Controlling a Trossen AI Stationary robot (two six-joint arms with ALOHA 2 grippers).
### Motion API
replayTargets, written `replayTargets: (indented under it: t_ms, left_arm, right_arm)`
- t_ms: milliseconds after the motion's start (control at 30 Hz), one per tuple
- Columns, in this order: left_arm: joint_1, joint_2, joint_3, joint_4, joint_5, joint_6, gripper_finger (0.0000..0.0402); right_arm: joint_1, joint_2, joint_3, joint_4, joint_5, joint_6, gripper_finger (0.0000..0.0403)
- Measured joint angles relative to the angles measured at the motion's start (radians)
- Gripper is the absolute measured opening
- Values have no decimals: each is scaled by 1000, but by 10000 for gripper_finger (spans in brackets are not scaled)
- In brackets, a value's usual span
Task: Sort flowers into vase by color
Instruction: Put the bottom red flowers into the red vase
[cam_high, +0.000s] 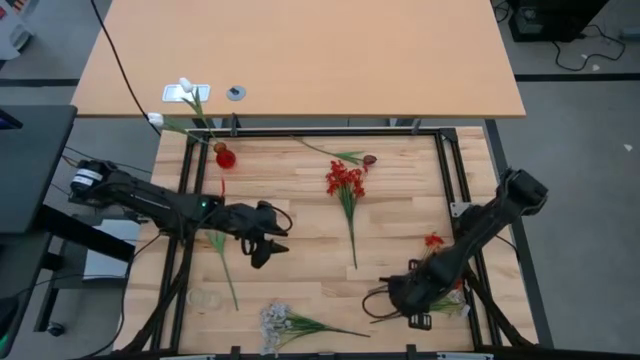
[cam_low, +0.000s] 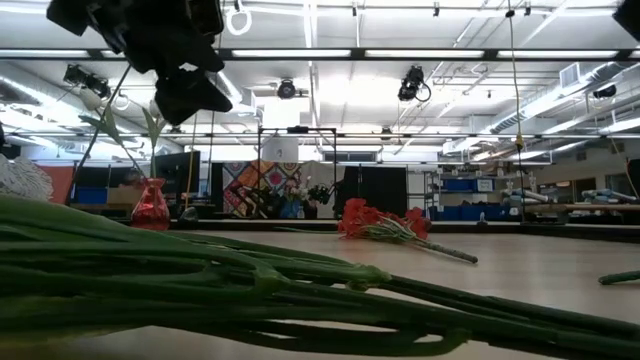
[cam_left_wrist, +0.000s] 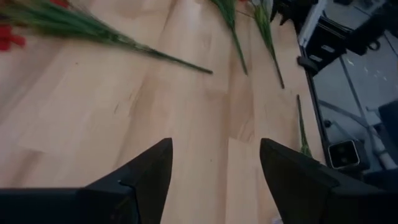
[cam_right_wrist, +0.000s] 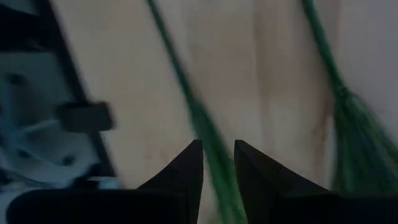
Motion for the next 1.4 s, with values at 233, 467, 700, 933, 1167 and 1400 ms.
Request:
replayTargets:
  t_ms: [233,467,700,933,1167,1400]
  left_arm:
    - [-39,-7,1,17,-46,-84,247]
    - [-7,-113,125,13,-101,-190,230]
    - [-12,-121,175,-36,-177,-109,202]
    - [-51,-122,174,-118,-171,-317,198]
    - [-102,-126,174,-138,-153,-358,198]
    - [-166,-126,174,-212,-209,-379,198]
  right_arm:
    - [4,22,10,-25,44,-116,108]
    - [13,-36,58,-175,75,-85,108]
    - [24,-33,59,-219,209,-221,116]
    - [19,-26,58,-231,244,-301,177]
    - [18,-26,-22,-226,251,-255,216]
    - [18,-25,-101,-181,267,-221,204]
